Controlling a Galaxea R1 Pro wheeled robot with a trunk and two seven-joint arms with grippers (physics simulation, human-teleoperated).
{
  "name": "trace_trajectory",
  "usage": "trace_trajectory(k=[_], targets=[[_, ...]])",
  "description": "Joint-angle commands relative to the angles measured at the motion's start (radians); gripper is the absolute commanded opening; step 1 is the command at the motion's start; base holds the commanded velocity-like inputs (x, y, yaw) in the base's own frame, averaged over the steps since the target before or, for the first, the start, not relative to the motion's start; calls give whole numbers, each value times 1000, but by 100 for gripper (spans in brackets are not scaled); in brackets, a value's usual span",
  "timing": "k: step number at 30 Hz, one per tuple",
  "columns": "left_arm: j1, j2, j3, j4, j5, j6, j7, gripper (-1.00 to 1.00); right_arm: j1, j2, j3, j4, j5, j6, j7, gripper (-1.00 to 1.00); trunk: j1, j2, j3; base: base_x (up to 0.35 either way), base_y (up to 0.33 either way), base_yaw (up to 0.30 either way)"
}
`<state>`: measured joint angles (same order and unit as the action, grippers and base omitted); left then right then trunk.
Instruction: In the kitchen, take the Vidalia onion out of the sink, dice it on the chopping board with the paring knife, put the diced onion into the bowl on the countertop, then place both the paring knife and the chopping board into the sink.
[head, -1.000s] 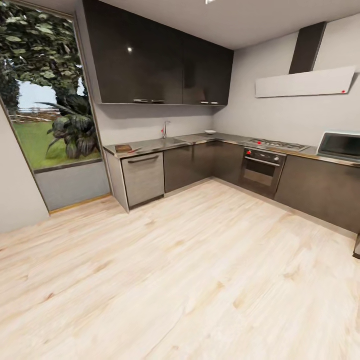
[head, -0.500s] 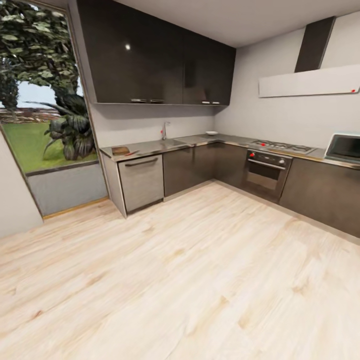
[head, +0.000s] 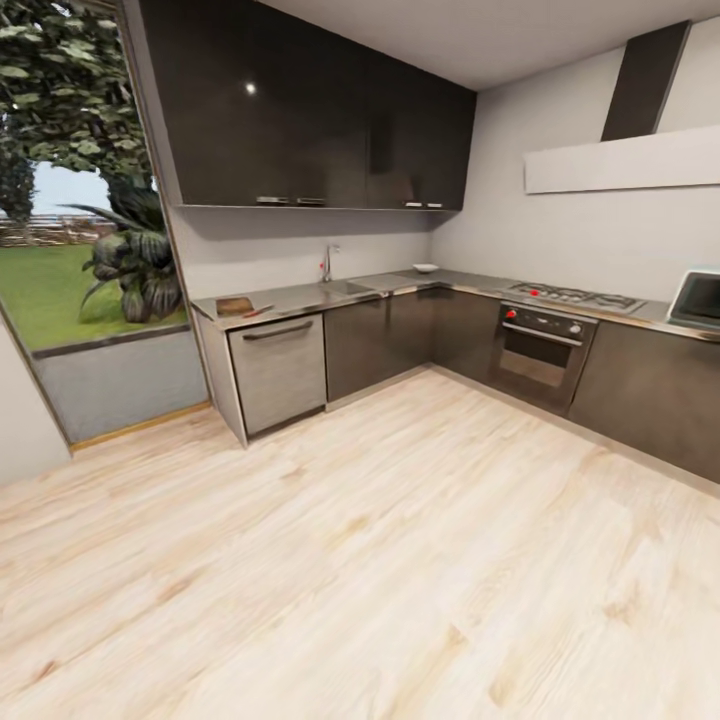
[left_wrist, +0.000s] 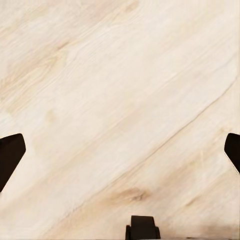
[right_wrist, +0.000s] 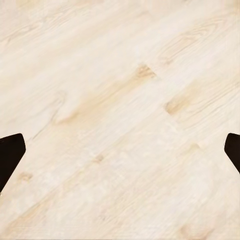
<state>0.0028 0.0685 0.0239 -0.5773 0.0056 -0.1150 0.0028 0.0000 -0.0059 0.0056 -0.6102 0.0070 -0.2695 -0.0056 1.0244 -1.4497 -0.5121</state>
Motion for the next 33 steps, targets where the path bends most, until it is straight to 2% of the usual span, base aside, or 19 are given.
trace_trajectory(k=[1, 19, 33], targets=[[0, 0, 1, -1, 1, -2, 0, 100, 0, 0, 1, 0, 1, -2, -1, 100, 1, 0, -1, 319, 0, 0], [0, -2, -1, 3, 1, -2, 0, 100, 0, 0, 1, 0, 1, -2, -1, 100, 1, 0, -1, 319, -2, 0], [0, -3, -1, 4, 1, -2, 0, 100, 0, 1, 1, 0, 1, -2, -1, 100, 1, 0, -1, 319, -77, 0]])
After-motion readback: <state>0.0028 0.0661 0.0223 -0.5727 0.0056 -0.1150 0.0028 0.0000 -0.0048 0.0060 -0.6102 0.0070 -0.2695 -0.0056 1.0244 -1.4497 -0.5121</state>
